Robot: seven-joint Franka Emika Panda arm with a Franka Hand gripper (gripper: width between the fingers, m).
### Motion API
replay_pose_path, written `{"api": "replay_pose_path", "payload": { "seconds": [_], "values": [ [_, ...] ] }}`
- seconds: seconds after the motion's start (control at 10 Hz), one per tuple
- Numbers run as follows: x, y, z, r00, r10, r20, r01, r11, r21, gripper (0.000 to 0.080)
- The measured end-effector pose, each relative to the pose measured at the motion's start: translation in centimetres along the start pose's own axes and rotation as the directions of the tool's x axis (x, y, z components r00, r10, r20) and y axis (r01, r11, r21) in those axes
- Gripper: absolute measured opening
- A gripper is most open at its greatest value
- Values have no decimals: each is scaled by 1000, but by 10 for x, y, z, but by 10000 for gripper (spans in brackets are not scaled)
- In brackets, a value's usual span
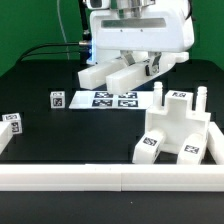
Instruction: Assemble chair
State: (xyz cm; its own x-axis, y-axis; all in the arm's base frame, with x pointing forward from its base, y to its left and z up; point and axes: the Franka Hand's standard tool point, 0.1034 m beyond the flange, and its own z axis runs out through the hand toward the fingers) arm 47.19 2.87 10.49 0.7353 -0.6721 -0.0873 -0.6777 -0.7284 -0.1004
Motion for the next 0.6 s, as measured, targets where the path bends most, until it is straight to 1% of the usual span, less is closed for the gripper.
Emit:
{"api": "replay_pose_path", "payload": {
  "seconds": [0.1,0.2,0.3,0.4,0.5,0.6],
  "values": [
    [3,-6,-14,997,-66,41,69,995,-67,283],
    [10,-28,-34,992,-114,52,119,989,-85,284],
    [14,-43,-42,991,-125,46,128,989,-74,284],
    [15,-50,-45,991,-124,46,127,989,-73,284],
    [11,-59,-44,991,-127,43,130,989,-73,284],
    [2,-75,-40,993,-109,41,111,991,-77,284]
  ]
}}
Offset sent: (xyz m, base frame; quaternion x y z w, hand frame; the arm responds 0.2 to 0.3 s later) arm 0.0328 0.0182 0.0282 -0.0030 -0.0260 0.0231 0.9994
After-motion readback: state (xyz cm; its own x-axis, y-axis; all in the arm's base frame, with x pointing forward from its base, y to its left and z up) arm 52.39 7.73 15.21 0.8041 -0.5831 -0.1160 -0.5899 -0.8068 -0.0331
